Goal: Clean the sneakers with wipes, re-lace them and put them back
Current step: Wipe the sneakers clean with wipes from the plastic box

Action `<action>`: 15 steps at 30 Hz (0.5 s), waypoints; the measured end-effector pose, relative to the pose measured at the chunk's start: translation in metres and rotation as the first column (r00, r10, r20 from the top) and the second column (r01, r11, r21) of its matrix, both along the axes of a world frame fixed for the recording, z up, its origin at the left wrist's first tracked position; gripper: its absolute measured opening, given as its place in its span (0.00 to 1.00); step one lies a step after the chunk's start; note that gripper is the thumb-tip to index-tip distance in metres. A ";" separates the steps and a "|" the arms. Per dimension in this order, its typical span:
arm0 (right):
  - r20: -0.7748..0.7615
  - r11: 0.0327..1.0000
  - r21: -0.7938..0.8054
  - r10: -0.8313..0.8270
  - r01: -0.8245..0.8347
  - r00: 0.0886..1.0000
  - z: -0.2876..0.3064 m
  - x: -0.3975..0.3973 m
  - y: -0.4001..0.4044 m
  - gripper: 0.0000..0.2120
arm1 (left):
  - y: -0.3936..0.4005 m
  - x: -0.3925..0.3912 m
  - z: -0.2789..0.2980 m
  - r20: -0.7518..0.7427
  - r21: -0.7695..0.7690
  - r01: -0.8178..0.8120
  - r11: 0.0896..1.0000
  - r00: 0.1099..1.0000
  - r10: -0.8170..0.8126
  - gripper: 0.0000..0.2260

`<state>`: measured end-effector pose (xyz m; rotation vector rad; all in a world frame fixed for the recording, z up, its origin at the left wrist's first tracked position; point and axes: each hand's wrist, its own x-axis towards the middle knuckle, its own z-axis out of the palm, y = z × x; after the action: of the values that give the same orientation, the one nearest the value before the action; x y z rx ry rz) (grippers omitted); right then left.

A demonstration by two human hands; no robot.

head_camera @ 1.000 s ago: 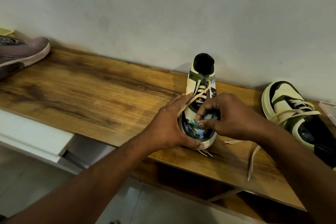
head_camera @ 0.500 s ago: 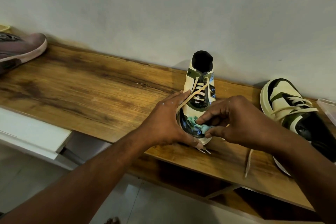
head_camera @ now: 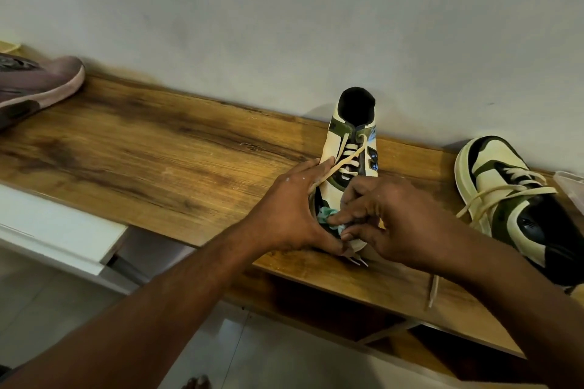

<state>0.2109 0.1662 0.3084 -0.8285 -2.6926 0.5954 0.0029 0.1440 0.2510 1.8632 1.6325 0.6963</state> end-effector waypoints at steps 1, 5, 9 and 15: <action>0.025 1.000 -0.015 0.011 -0.011 1.000 0.003 0.004 0.001 0.14 | 0.000 0.000 0.000 -0.002 0.003 0.002 1.000 1.000 -0.002 0.67; 0.006 0.999 -0.033 0.016 -0.015 1.000 0.009 0.014 0.005 0.14 | 0.003 -0.002 0.000 -0.001 0.026 0.008 1.000 1.000 -0.007 0.66; -0.097 0.987 -0.134 -0.107 0.093 0.990 0.002 0.013 0.005 0.26 | 0.004 -0.001 -0.005 -0.004 0.048 0.013 0.999 1.000 -0.013 0.65; -0.073 0.996 -0.001 -0.089 0.089 0.993 -0.002 0.002 -0.002 0.13 | 0.003 0.001 -0.014 0.051 0.113 -0.004 0.994 0.999 -0.002 0.64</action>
<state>0.2130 0.1644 0.3060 -0.9034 -2.5756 0.5899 0.0036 0.1468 0.2370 1.9071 1.5914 0.8467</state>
